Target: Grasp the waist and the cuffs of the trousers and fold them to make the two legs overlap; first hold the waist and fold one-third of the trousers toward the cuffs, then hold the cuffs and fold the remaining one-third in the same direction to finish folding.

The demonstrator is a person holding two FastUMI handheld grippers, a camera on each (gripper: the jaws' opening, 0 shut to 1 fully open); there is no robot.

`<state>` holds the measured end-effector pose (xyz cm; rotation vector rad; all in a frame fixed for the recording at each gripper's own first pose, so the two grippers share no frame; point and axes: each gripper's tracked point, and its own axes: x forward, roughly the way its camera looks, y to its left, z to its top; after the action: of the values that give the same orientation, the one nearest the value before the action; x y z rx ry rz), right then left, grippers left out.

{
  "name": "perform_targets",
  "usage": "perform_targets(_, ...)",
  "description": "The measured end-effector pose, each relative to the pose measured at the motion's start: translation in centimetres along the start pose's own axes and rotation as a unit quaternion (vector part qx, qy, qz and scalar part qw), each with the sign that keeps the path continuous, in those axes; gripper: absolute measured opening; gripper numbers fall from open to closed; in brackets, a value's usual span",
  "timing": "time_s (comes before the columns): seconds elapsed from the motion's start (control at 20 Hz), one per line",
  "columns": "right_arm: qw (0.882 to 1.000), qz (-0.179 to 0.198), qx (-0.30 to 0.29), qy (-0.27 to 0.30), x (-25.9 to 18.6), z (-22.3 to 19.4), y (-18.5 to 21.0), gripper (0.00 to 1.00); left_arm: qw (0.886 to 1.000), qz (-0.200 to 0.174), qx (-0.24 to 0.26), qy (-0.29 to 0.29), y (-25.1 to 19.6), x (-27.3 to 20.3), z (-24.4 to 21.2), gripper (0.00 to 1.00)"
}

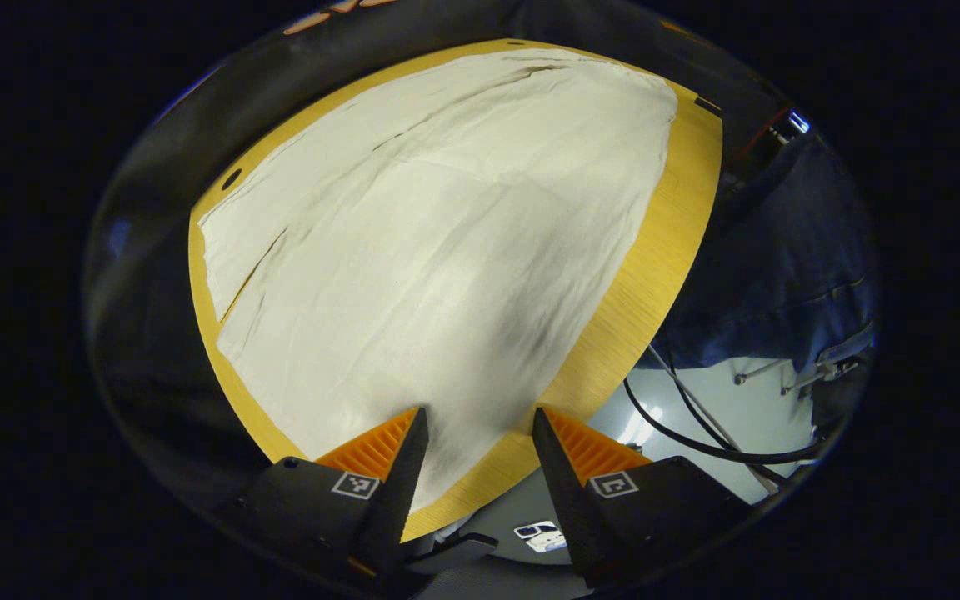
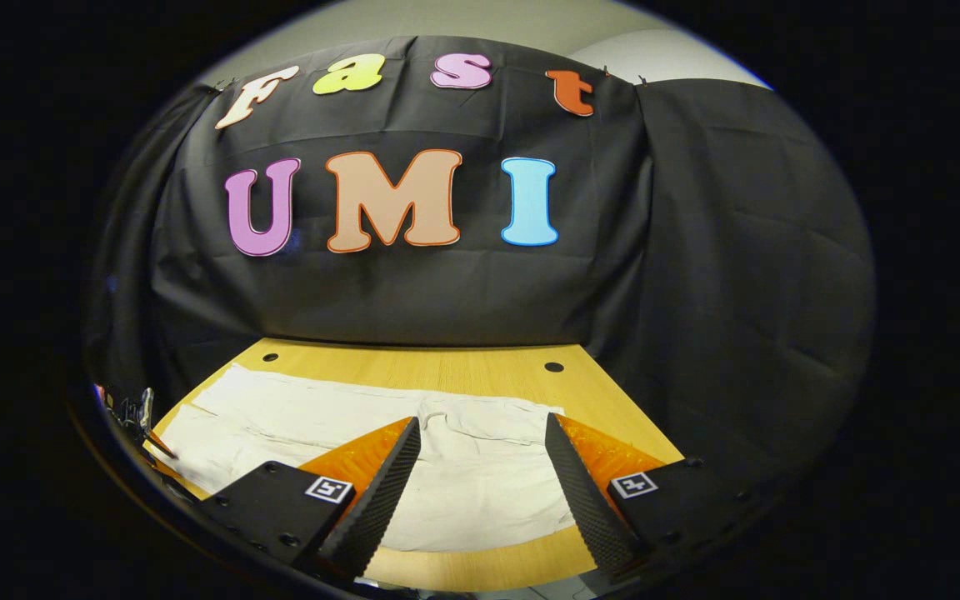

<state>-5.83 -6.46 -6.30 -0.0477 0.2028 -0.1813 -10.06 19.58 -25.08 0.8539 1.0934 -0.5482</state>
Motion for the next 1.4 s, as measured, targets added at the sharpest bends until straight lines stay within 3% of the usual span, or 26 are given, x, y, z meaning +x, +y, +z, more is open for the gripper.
perform_targets(0.1,1.0,0.0,-0.001,0.0,0.4,0.0,-0.3,0.96,1.0,-0.011,-0.004,0.006,-0.1,0.3,0.1,0.69)
perform_targets(0.3,1.0,0.007,-0.004,0.006,1.0,-0.5,-0.5,0.96,0.999,-0.036,0.003,0.025,-0.4,0.4,0.0,0.65)
perform_targets(0.6,0.999,0.035,-0.017,0.017,1.9,-1.0,-0.5,0.96,0.997,-0.038,0.033,0.064,-0.2,0.4,0.1,0.56)
perform_targets(0.75,0.997,0.063,-0.039,0.035,2.6,-2.0,-0.6,0.97,0.997,-0.025,0.034,0.065,0.2,0.5,0.5,0.1)
perform_targets(0.95,0.99,0.095,-0.072,0.075,3.6,-4.5,-1.6,0.98,0.997,-0.03,0.037,0.066,0.3,0.7,0.6,0.01)
perform_targets(1.2,0.971,0.127,-0.15,0.135,5.2,-9.2,-3.7,0.98,0.997,-0.036,0.01,0.065,0.5,0.8,0.7,0.0)
perform_targets(1.3,0.956,0.15,-0.189,0.164,5.4,-11.6,-3.9,0.98,0.997,-0.032,0.007,0.066,0.4,0.8,0.7,0.0)
perform_targets(1.4,0.935,0.173,-0.236,0.202,5.3,-14.4,-4.5,0.98,0.997,-0.029,0.005,0.068,0.5,0.9,0.8,0.0)
